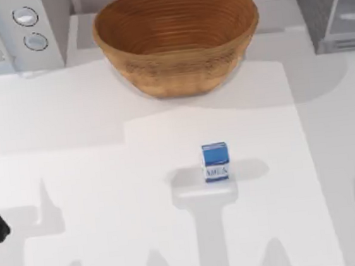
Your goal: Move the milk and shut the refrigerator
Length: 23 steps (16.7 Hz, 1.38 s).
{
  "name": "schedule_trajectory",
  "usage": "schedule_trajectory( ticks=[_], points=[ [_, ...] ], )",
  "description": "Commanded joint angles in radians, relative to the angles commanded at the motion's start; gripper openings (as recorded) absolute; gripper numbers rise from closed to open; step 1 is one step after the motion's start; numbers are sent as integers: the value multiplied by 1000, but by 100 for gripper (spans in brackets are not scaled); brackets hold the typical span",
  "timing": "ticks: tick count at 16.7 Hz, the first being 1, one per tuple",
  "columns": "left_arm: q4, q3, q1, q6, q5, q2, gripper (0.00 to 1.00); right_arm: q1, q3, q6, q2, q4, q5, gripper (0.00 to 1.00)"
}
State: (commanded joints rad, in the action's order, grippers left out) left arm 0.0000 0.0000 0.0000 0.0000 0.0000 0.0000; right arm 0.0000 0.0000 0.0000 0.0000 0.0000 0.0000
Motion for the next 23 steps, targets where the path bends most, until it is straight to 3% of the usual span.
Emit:
schedule_trajectory(
  ticks=[5,17,20,23],
  points=[
    [0,0,0,0,0,0,100,69,3,4,67,65,69,100],
    [0,0,0,0,0,0,100,805,19,17,668,630,809,100],
    [0,0,0,0,0,0,100,904,23,18,751,712,908,100],
    [0,0,0,0,0,0,100,924,24,18,768,730,928,100]
  ],
)
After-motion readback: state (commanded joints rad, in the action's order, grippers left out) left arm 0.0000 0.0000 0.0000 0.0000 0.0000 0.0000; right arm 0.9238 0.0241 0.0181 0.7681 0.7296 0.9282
